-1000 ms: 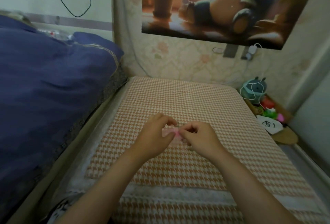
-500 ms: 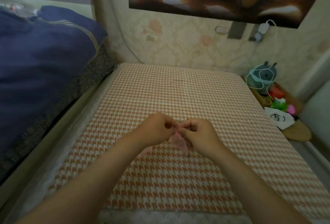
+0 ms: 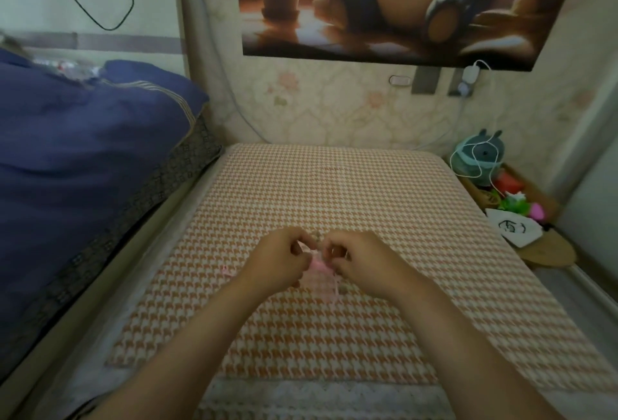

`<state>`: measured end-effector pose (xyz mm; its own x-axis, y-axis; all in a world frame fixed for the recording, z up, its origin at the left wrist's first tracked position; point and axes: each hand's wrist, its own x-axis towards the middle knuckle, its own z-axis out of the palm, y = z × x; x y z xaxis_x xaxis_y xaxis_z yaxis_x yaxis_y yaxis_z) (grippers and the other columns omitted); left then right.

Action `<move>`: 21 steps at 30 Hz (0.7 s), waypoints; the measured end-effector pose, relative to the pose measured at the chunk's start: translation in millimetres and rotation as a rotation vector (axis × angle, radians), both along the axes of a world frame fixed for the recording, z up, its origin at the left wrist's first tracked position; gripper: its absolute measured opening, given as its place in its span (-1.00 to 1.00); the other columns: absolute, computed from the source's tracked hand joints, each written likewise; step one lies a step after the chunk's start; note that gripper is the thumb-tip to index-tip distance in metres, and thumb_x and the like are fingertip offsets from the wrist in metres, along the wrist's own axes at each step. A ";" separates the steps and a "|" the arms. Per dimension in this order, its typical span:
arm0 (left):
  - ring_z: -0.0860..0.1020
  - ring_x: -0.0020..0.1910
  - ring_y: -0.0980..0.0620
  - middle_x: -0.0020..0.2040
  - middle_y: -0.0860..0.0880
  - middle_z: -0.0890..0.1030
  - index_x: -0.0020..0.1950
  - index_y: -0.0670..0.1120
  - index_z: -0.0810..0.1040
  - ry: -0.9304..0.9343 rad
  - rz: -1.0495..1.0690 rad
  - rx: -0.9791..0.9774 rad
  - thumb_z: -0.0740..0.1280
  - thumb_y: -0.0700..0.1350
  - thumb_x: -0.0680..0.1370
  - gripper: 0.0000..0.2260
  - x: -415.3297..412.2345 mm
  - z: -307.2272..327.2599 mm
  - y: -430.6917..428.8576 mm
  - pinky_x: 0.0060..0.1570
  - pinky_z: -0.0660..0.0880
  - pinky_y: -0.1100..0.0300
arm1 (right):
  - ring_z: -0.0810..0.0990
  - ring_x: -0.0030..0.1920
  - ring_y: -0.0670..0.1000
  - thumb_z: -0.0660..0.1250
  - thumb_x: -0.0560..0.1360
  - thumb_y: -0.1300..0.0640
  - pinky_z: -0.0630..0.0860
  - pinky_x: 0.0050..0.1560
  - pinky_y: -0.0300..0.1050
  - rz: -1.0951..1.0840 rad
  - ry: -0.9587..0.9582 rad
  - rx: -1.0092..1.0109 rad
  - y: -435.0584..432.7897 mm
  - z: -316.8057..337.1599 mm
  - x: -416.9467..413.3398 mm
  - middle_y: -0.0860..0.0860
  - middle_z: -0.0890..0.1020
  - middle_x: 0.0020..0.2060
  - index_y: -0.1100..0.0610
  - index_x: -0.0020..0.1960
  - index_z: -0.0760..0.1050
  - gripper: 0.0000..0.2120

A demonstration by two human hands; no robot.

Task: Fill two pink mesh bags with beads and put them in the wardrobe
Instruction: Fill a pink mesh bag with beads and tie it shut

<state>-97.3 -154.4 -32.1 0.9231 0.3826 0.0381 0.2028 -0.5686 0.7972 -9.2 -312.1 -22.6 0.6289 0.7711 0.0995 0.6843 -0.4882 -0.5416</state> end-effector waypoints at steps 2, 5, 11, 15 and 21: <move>0.63 -0.40 -0.02 -0.31 -0.12 0.63 -0.07 0.04 0.56 -0.046 0.006 0.004 0.30 -0.24 0.53 -0.83 -1.7 1.1 -2.9 -0.36 0.63 0.03 | 0.63 -0.22 -0.12 0.31 0.59 0.12 0.63 -0.11 -0.03 0.014 -0.025 -0.048 0.5 3.9 -3.1 -0.14 0.65 -0.17 -0.14 -0.02 0.60 -0.83; 0.63 -0.38 -0.06 -0.31 -0.13 0.61 -0.10 0.05 0.55 -0.079 -0.001 0.011 0.27 -0.25 0.53 -0.81 1.2 0.1 -1.9 -0.32 0.63 -0.08 | 0.62 -0.20 -0.12 0.25 0.64 0.09 0.61 -0.08 -0.05 0.023 -0.033 -0.102 4.9 9.2 -3.3 -0.18 0.62 -0.13 -0.14 0.06 0.65 -0.78; 0.63 -0.37 -0.10 -0.27 -0.17 0.61 -0.16 -0.02 0.59 -0.066 -0.079 0.043 0.22 -0.31 0.52 -0.76 20.0 -4.5 11.2 -0.39 0.60 0.11 | 0.61 -0.08 -0.01 0.19 0.65 0.17 0.54 -0.01 -0.13 0.031 -0.038 -0.245 15.5 3.6 9.6 -0.12 0.60 -0.13 -0.01 0.12 0.65 -0.74; 0.63 -0.39 -0.06 -0.31 -0.10 0.62 -0.18 -0.01 0.62 -0.043 -0.142 0.093 0.24 -0.30 0.50 -0.76 32.2 -11.0 21.9 -0.33 0.61 0.02 | 0.61 -0.02 -0.08 0.19 0.62 0.15 0.43 0.28 -0.11 0.075 -0.010 -0.294 20.8 -4.0 18.7 -0.14 0.68 -0.09 -0.04 0.13 0.64 -0.73; 0.52 -0.27 0.18 -0.23 0.17 0.56 -0.06 0.03 0.71 -0.044 -0.291 0.255 0.27 -0.26 0.52 -0.74 35.5 -16.0 35.4 -0.22 0.50 0.21 | 0.50 -0.18 -0.15 0.37 0.51 -0.12 0.48 -0.16 -0.12 0.124 -0.234 -0.284 15.0 -12.5 33.9 -0.16 0.57 -0.18 -0.08 -0.08 0.52 -0.87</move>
<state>-61.8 -119.1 -48.1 0.9870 0.0781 0.1402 -0.0275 -0.7781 0.6275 24.8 -297.2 -35.1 0.5151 0.8571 0.0006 0.8364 -0.5025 -0.2189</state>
